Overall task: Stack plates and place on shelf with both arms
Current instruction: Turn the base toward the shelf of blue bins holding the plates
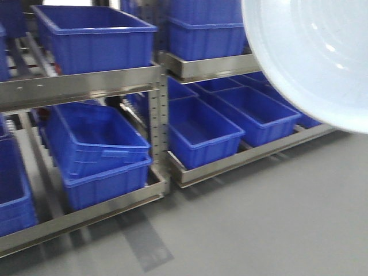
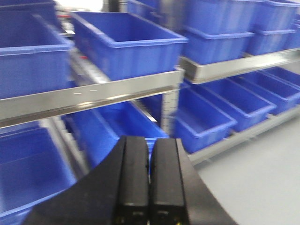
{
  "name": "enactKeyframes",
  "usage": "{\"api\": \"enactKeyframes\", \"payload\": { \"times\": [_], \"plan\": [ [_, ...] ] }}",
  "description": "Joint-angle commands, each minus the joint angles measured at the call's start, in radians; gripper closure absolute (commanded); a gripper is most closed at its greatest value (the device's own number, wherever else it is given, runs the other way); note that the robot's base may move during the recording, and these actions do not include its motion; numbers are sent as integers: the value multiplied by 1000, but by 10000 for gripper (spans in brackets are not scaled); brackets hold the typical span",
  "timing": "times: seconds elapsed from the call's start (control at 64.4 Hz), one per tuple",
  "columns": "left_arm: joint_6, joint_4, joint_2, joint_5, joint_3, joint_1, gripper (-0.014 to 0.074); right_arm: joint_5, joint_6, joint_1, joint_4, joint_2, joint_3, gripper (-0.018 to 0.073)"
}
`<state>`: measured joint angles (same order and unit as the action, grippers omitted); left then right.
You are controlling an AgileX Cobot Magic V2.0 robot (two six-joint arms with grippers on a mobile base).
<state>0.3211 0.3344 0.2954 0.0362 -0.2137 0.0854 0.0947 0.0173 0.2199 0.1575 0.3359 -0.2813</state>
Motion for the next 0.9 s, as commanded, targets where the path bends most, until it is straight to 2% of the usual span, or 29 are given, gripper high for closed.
{"api": "enactKeyframes", "payload": {
  "times": [0.0,0.885],
  "plan": [
    [-4,2,14,-74,-38,2,516,-100,0,1,-2,0,-32,503],
    [-4,2,14,-74,-38,2,516,-100,0,1,-2,0,-32,503]
  ]
}}
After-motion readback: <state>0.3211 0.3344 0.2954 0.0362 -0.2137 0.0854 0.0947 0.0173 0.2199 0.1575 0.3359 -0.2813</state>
